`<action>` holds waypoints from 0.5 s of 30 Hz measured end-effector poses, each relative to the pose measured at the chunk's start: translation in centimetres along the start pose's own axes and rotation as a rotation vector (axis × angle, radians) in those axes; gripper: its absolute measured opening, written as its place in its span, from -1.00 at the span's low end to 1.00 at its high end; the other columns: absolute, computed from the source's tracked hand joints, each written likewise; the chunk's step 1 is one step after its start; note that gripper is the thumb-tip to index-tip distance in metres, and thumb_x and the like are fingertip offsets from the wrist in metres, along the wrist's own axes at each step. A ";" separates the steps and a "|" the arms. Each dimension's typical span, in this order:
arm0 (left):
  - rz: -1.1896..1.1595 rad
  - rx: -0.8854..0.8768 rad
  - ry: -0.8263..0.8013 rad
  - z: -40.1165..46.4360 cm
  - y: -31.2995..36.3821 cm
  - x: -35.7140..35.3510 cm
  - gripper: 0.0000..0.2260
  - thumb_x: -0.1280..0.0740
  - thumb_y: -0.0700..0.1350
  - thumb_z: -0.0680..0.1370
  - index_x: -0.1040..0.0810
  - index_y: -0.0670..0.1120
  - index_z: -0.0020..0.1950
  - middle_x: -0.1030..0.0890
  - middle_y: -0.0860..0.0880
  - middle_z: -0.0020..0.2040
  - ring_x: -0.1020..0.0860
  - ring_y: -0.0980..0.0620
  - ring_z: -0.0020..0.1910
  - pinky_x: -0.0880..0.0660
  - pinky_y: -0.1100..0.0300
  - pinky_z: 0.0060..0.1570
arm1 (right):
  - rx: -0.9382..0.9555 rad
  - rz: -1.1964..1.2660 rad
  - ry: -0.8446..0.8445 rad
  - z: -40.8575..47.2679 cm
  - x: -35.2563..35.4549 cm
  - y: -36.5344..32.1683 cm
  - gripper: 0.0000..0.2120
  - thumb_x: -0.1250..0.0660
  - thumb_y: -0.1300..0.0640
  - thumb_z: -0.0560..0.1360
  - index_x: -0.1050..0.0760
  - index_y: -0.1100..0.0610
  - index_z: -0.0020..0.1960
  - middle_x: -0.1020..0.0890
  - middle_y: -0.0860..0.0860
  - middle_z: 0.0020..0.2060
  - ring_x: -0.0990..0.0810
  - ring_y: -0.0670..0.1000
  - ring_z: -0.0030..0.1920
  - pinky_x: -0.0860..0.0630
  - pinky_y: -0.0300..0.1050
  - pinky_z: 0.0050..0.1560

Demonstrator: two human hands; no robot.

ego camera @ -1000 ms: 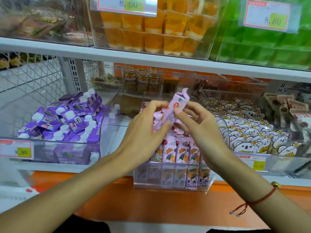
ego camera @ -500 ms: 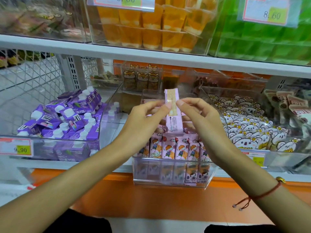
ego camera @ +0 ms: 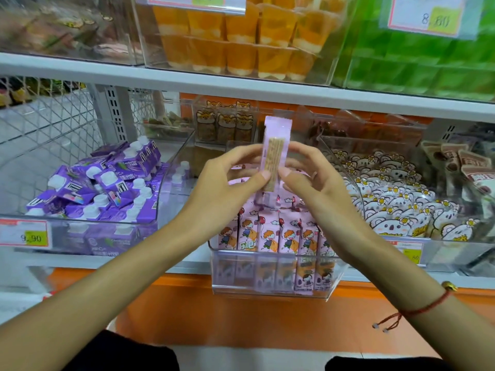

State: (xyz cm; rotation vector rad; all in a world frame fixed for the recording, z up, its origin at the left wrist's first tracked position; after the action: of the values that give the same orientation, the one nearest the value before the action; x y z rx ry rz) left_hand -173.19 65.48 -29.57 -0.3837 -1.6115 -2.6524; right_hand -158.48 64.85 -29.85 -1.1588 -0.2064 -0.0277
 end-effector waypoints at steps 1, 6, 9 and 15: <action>0.002 -0.019 0.000 0.0 0.0 0.1 -0.68 -0.36 -0.24 0.53 -0.51 0.03 0.23 -0.61 0.09 0.16 -0.58 0.21 0.12 -0.49 0.39 0.11 | 0.033 -0.012 0.003 0.0 0.1 -0.1 -0.66 -0.34 0.20 0.53 -0.44 0.01 0.27 -0.61 -0.03 0.11 -0.60 -0.16 0.10 -0.51 -0.31 0.11; 0.023 -0.060 -0.009 -0.1 -0.3 0.2 -0.69 -0.40 -0.25 0.49 -0.51 0.06 0.15 -0.60 0.13 0.14 -0.54 0.22 0.18 -0.46 0.32 0.20 | 0.133 -0.053 0.009 0.0 0.4 -0.3 -0.67 -0.45 0.28 0.41 -0.52 0.07 0.14 -0.65 -0.02 0.08 -0.60 -0.11 0.14 -0.49 -0.20 0.22; 0.022 -0.047 -0.015 -0.2 -0.7 0.1 -0.69 -0.39 -0.27 0.49 -0.50 0.01 0.18 -0.60 0.10 0.15 -0.54 0.20 0.18 -0.48 0.32 0.19 | 0.150 -0.090 0.003 0.0 0.4 -0.3 -0.66 -0.44 0.30 0.43 -0.52 0.06 0.15 -0.65 -0.06 0.08 -0.60 -0.14 0.13 -0.49 -0.22 0.21; -0.115 0.013 0.108 0.2 -0.8 0.4 -0.72 -0.38 -0.17 0.52 -0.47 -0.03 0.21 -0.61 0.05 0.14 -0.61 0.15 0.11 -0.55 0.28 0.07 | 0.105 -0.155 -0.049 -0.3 0.0 0.2 -0.32 -0.45 0.15 0.44 -0.22 -0.11 0.45 -0.45 -0.16 0.30 -0.46 -0.28 0.25 -0.41 -0.38 0.22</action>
State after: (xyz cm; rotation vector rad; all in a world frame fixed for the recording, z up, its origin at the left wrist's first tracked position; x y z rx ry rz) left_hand -173.65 66.09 -30.10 -0.1485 -1.6651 -2.6901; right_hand -158.42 64.66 -30.14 -1.0376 -0.3366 -0.1241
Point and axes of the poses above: each hand's wrist, its own z-axis towards the middle knuckle, its own x-axis out of the back of the hand, y = z × x, the point moved 4 cm from there along z, towards the middle knuckle
